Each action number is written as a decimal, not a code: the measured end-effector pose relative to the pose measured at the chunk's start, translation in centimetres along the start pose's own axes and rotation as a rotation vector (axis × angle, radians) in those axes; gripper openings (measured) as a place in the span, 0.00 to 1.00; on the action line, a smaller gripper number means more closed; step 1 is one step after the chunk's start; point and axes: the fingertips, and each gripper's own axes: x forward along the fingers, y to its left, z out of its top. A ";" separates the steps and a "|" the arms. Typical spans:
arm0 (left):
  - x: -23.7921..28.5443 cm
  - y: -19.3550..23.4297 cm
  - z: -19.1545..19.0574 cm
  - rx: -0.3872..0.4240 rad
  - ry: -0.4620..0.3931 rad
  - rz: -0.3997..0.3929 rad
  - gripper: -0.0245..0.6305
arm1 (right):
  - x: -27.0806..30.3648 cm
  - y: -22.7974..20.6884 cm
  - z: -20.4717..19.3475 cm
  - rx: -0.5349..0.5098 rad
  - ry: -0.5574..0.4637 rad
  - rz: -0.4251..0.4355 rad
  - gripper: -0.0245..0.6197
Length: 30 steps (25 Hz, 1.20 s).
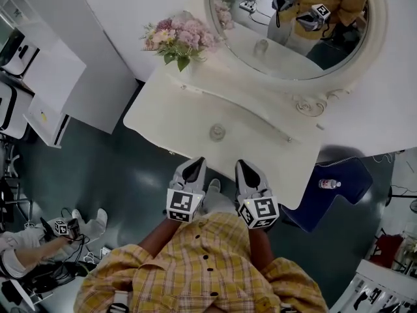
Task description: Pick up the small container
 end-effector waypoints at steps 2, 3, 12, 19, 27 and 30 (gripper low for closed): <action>0.9 0.0 0.0 -0.005 0.001 0.004 0.04 | 0.3 -0.7 -0.2 0.002 0.008 0.001 0.04; 1.4 0.0 -0.2 -0.008 0.006 0.003 0.04 | 0.5 -1.0 -0.4 0.004 0.011 0.001 0.04; 5.0 0.3 -2.0 0.001 0.060 0.016 0.04 | 2.3 -3.5 -1.7 0.016 0.042 0.010 0.04; 7.2 0.8 -3.3 -0.005 0.077 0.042 0.04 | 4.0 -5.0 -3.2 0.021 0.058 0.031 0.04; 9.5 1.6 -4.9 -0.011 0.109 0.056 0.04 | 5.2 -6.5 -4.0 0.014 0.078 0.035 0.04; 10.3 1.8 -5.5 -0.015 0.122 0.055 0.06 | 5.7 -6.9 -4.3 0.014 0.084 0.034 0.04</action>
